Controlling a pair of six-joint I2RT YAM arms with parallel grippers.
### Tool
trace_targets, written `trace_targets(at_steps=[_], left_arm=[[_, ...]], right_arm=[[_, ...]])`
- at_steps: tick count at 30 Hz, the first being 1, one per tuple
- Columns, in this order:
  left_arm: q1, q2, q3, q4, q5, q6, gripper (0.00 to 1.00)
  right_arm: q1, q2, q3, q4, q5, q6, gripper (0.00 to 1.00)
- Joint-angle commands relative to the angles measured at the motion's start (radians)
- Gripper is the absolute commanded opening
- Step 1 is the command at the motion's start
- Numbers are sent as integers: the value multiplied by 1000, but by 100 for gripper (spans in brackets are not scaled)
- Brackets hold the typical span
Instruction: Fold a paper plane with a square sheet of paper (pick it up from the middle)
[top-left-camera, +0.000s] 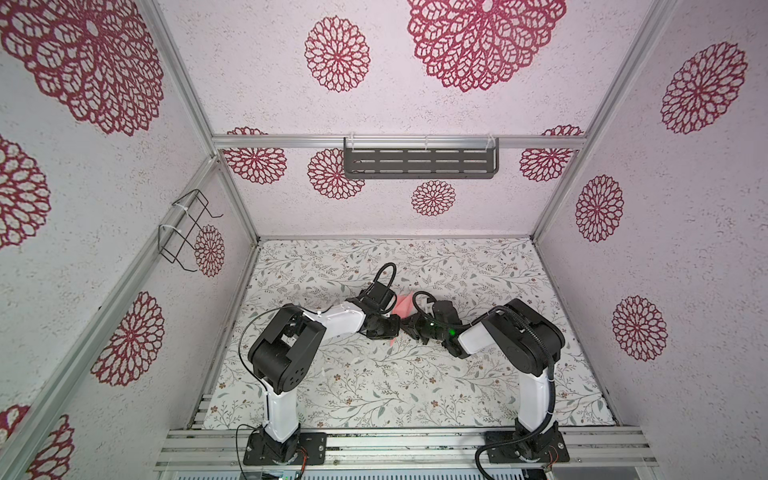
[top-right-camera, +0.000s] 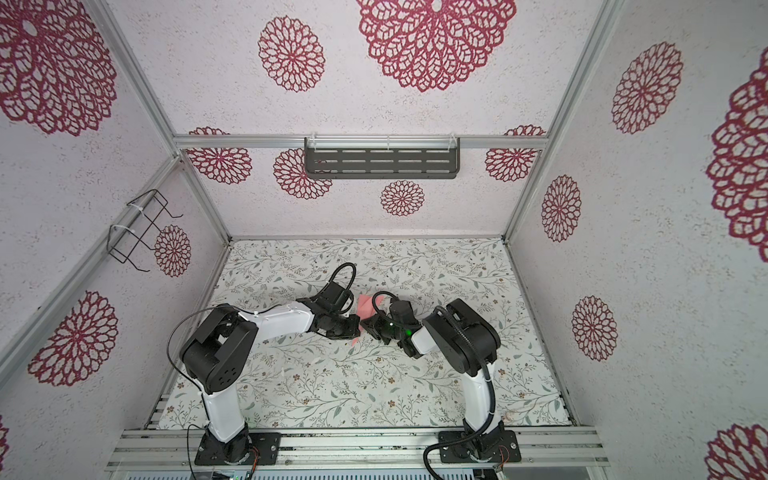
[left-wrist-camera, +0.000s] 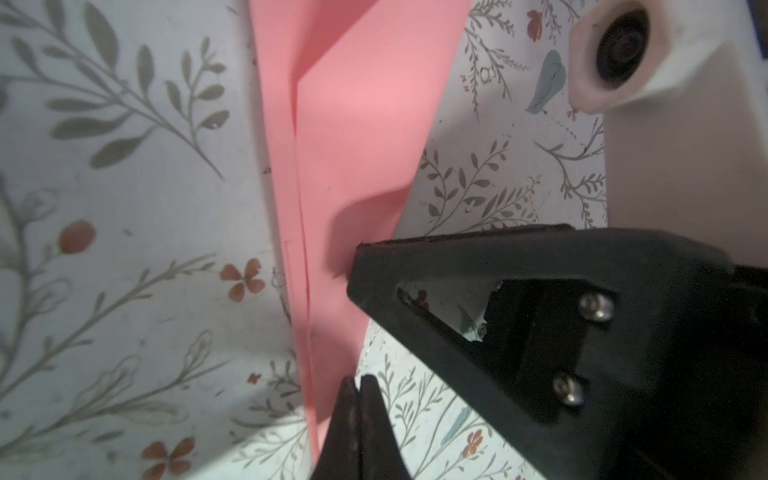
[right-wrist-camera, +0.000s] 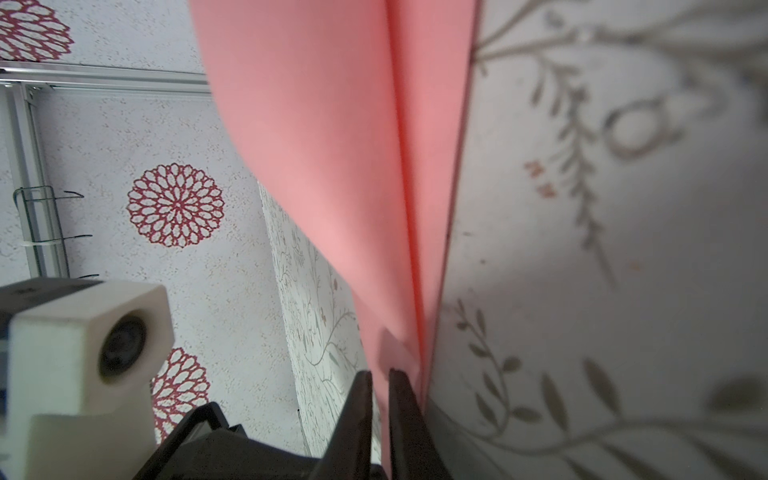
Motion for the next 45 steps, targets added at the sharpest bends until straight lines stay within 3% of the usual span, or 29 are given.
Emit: trace_targets(at_steps=[1, 11, 19, 25, 32, 40, 45], left_arm=[[9, -13, 4, -23, -20, -3, 0], [6, 26, 10, -99, -30, 12, 0], [7, 53, 1, -145, -53, 30, 0], [7, 56, 15, -157, -57, 35, 0], [6, 56, 21, -165, -61, 37, 0], [6, 55, 23, -158, -54, 35, 0], [6, 56, 21, -157, -52, 38, 0]], right_arm=[[4, 20, 10, -21, 7, 5, 15], [-21, -24, 35, -10, -8, -71, 16], [-134, -78, 24, 92, -180, -232, 20], [-163, -56, 94, -111, -273, -456, 22], [-167, -15, 199, -275, -347, -609, 24], [-185, -19, 221, -379, -270, -703, 26], [-194, -80, 195, -412, -183, -743, 37]])
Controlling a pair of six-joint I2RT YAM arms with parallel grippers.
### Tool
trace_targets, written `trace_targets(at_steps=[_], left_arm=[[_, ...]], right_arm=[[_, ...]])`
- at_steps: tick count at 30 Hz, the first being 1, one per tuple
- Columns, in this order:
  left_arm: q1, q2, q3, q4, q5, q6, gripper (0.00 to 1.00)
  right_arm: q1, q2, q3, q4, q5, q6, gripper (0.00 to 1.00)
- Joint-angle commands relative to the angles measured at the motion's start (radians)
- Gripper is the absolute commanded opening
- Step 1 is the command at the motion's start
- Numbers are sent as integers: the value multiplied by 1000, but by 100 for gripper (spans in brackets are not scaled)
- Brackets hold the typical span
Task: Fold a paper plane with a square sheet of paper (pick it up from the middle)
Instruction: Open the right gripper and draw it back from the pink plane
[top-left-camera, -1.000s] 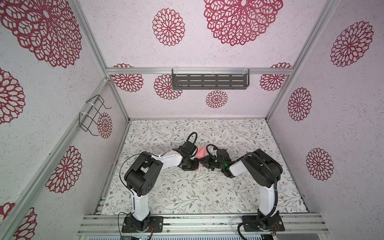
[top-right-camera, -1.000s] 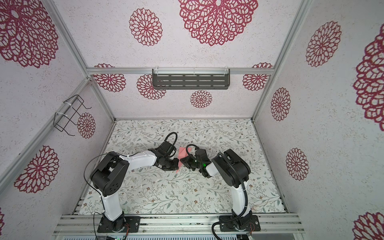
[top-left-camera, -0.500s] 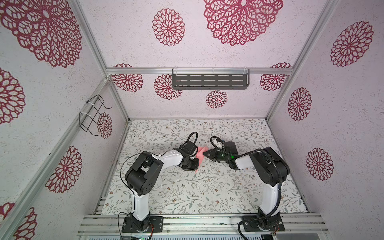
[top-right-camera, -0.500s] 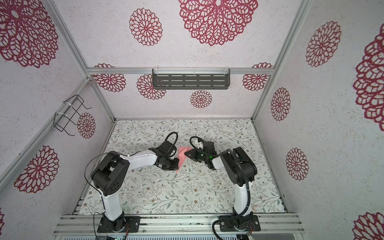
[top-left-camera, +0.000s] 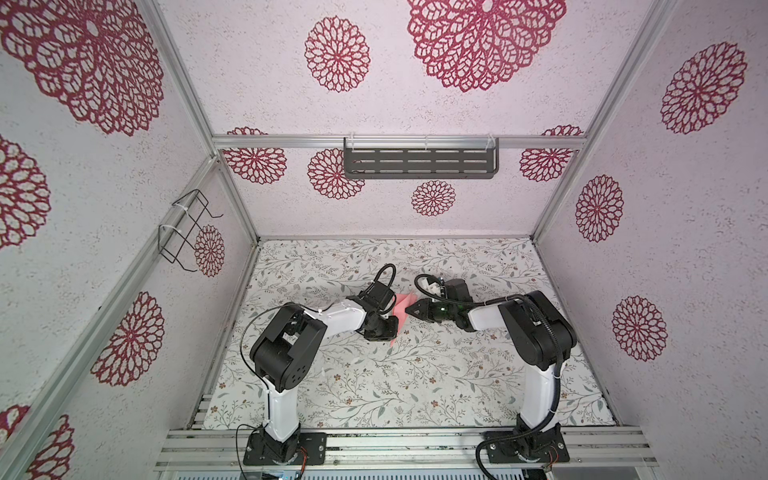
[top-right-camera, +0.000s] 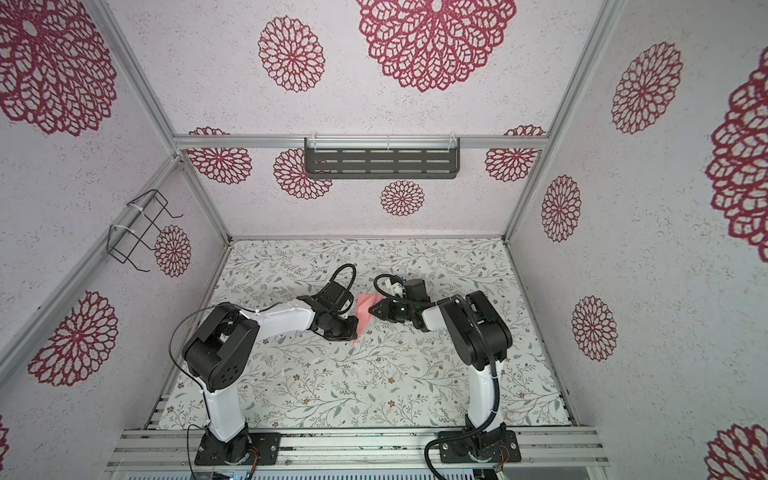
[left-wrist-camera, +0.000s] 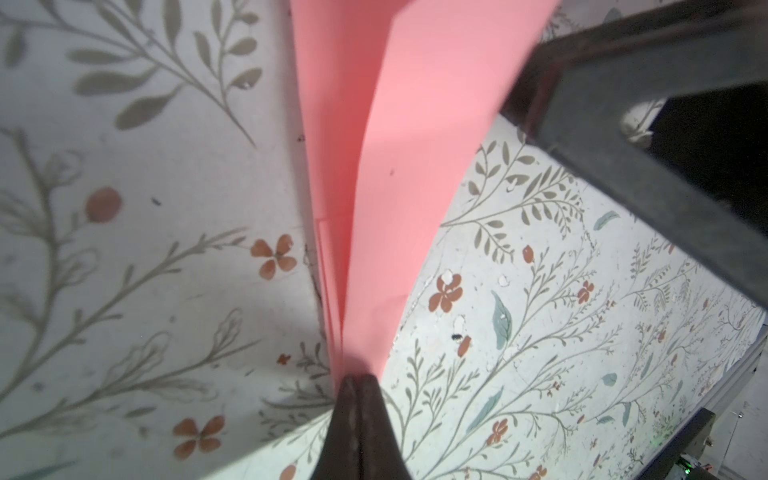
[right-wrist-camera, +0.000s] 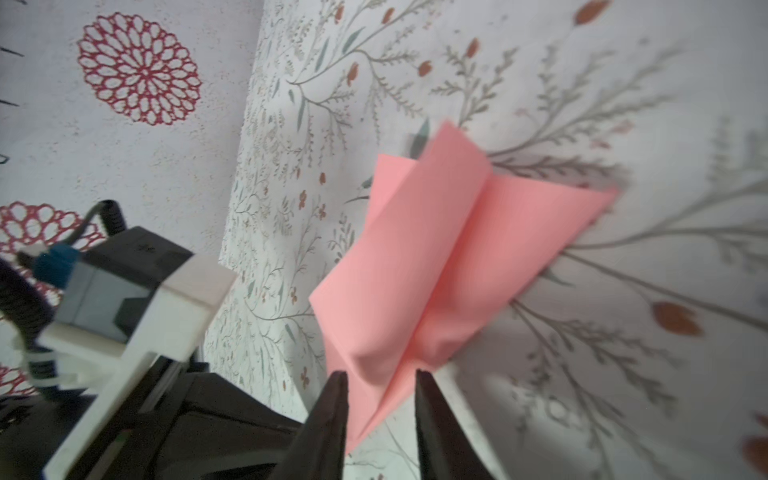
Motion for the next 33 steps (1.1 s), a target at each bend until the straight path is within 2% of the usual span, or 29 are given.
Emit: trace_targets(at_steps=[1, 11, 19, 28, 33], left_arm=[[2, 37, -8, -66, -30, 11, 0], [3, 37, -6, -65, -30, 19, 0], [2, 35, -8, -68, -28, 22, 0], [3, -10, 53, -51, -28, 59, 0], [4, -40, 102, -4, -12, 74, 3]], right_arm=[[-8, -61, 13, -52, 63, -79, 39], [-7, 48, 170, -214, 58, -196, 37], [0, 95, 213, -267, 74, -214, 31], [48, 114, 227, -409, 268, -206, 28], [76, 134, 250, -486, 355, -189, 28]])
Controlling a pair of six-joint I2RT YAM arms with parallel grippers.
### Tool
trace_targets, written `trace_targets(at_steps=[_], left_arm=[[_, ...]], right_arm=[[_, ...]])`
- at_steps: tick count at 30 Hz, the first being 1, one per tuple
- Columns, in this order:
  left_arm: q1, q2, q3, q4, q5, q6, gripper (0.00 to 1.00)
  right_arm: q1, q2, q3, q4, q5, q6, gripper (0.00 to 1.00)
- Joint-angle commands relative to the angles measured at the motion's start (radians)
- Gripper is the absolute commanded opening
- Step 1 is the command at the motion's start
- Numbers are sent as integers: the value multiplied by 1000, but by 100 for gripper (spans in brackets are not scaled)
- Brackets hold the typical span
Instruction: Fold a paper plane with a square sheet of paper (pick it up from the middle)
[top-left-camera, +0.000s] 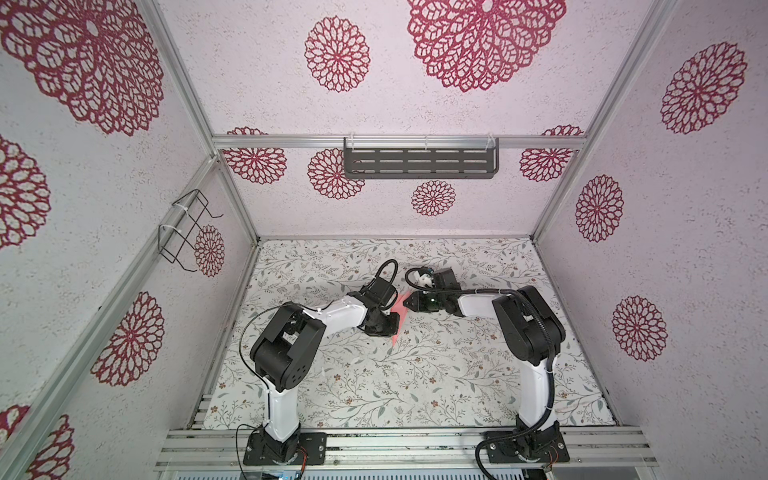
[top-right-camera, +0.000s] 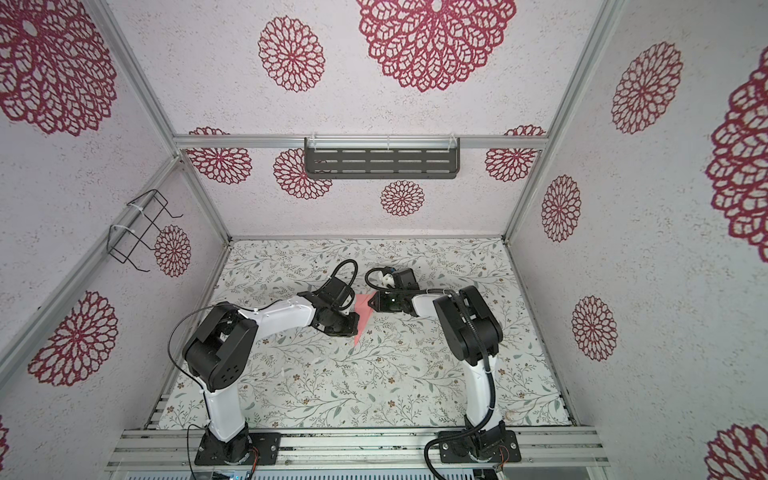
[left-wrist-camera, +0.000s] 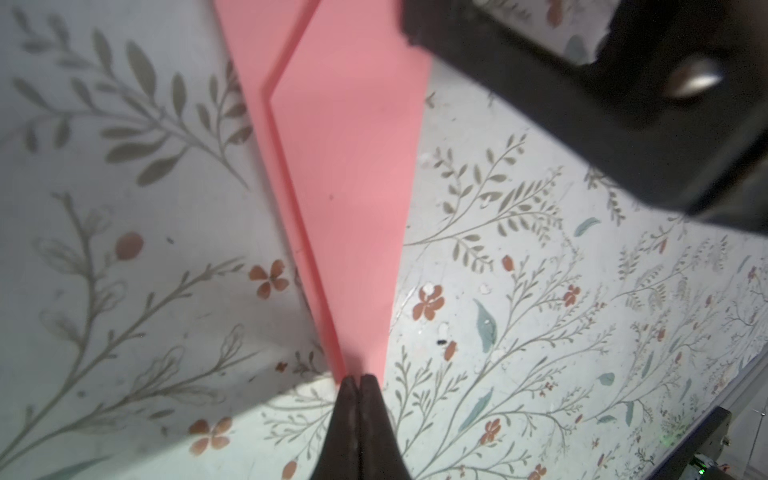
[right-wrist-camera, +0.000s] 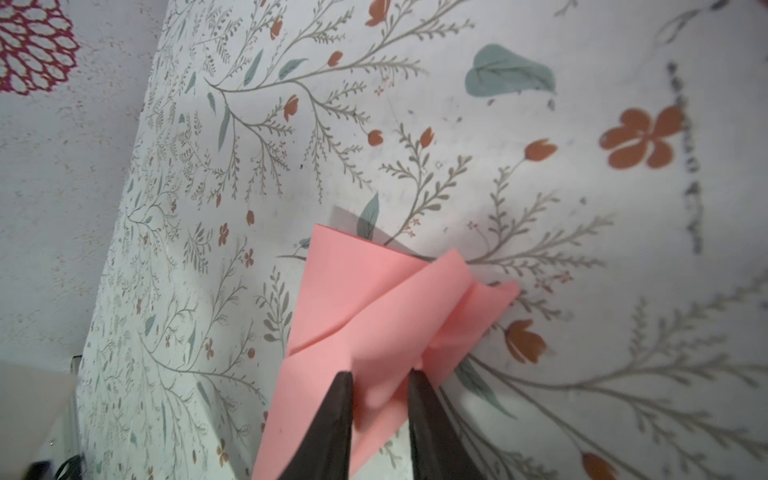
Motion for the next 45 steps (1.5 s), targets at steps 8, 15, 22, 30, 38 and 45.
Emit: trace_targets(at_steps=[8, 15, 22, 30, 38, 45], left_arm=[[7, 6, 47, 83, -42, -14, 5], [13, 76, 66, 97, -81, -41, 4], [20, 107, 65, 109, -83, -63, 2], [23, 115, 53, 87, -96, -90, 0], [24, 130, 11, 24, -99, -99, 0], [26, 149, 29, -36, -108, -86, 0]], right_arm=[[43, 68, 10, -240, 211, 29, 29], [58, 81, 48, -311, 277, 20, 30], [74, 89, 72, -353, 328, 24, 31], [79, 77, 75, -339, 294, 39, 32], [6, -111, 44, -147, 83, 58, 38], [-30, -213, -78, 29, -202, -17, 46]])
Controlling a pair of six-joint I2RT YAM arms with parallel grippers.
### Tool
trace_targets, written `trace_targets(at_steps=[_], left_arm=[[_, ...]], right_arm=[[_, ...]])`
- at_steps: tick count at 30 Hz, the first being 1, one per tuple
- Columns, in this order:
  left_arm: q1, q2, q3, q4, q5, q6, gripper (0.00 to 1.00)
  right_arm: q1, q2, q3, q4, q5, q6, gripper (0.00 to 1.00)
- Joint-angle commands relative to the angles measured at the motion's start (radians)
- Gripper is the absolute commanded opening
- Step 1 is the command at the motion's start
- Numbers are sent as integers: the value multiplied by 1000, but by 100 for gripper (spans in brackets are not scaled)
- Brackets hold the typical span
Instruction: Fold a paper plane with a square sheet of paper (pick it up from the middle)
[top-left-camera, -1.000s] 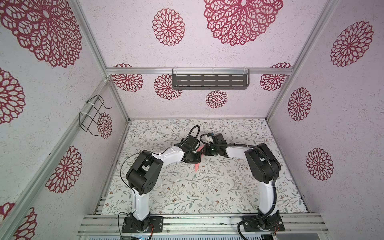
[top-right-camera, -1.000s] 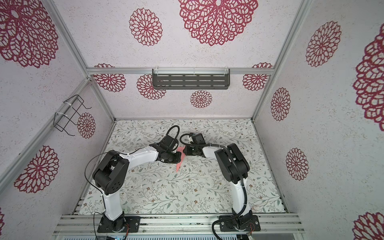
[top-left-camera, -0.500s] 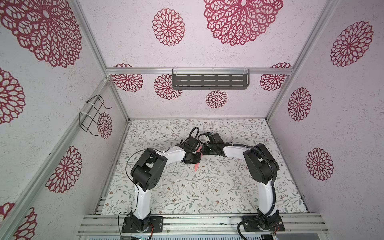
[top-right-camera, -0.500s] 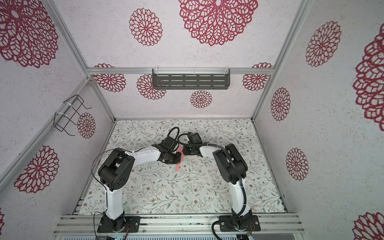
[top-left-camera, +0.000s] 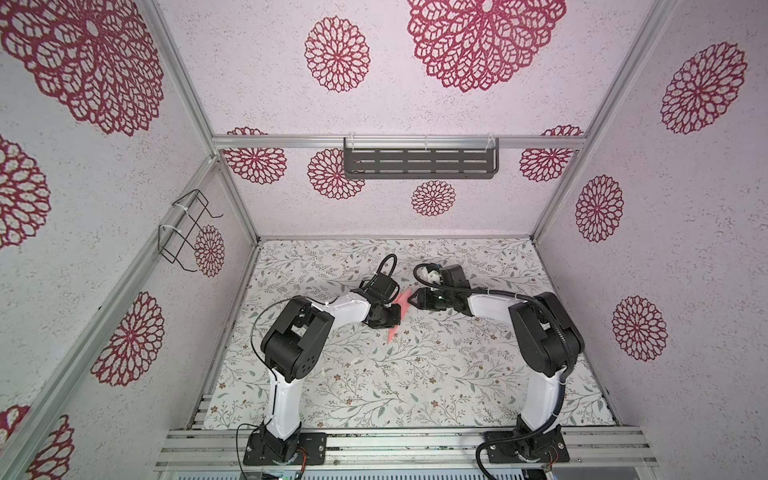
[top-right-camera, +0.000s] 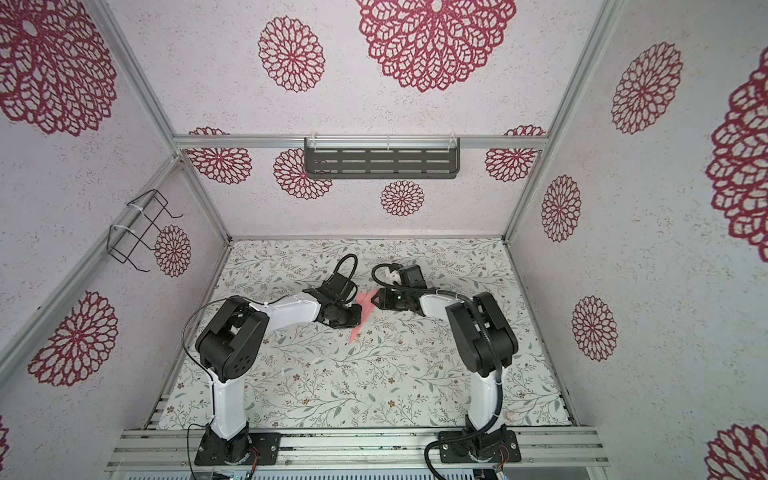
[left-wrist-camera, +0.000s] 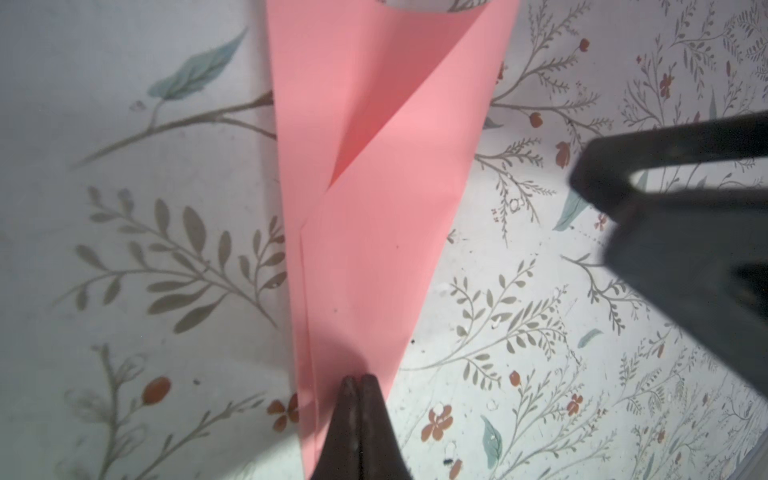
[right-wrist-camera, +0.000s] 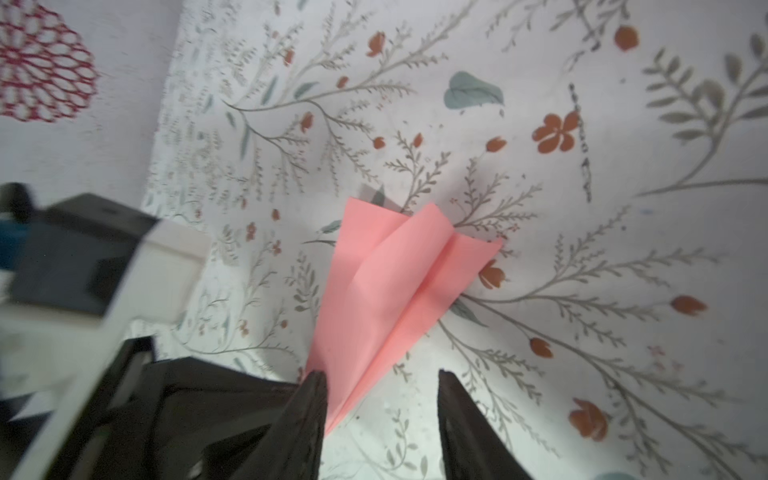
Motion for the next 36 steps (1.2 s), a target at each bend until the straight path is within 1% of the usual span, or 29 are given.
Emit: trace_targets(at_steps=[1, 6, 8, 13, 16, 20, 25, 29, 36], left_arm=[[7, 53, -18, -132, -34, 2, 0], [7, 58, -8, -154, -38, 7, 0], [6, 57, -4, -164, -38, 10, 0], [7, 57, -7, -183, -37, 14, 0], [6, 59, -7, -189, -35, 19, 0], [6, 63, -10, -198, -36, 24, 0], [7, 67, -10, -210, -35, 32, 0], [7, 67, -16, -210, -29, 41, 0], [6, 63, -27, -205, -21, 46, 0]], right_arm=[[11, -40, -12, 86, -164, -32, 44], [13, 45, 2, 125, -239, 14, 22], [14, 76, 24, 139, -261, 26, 16], [13, 159, 104, 73, -294, -17, 14], [8, 207, 130, 49, -292, -28, 13], [-5, 247, 134, 37, -273, -34, 13], [-24, 282, 145, 2, -218, -50, 12], [-53, 309, 138, 36, -193, -11, 12], [-115, 343, 114, 144, -205, 102, 12]])
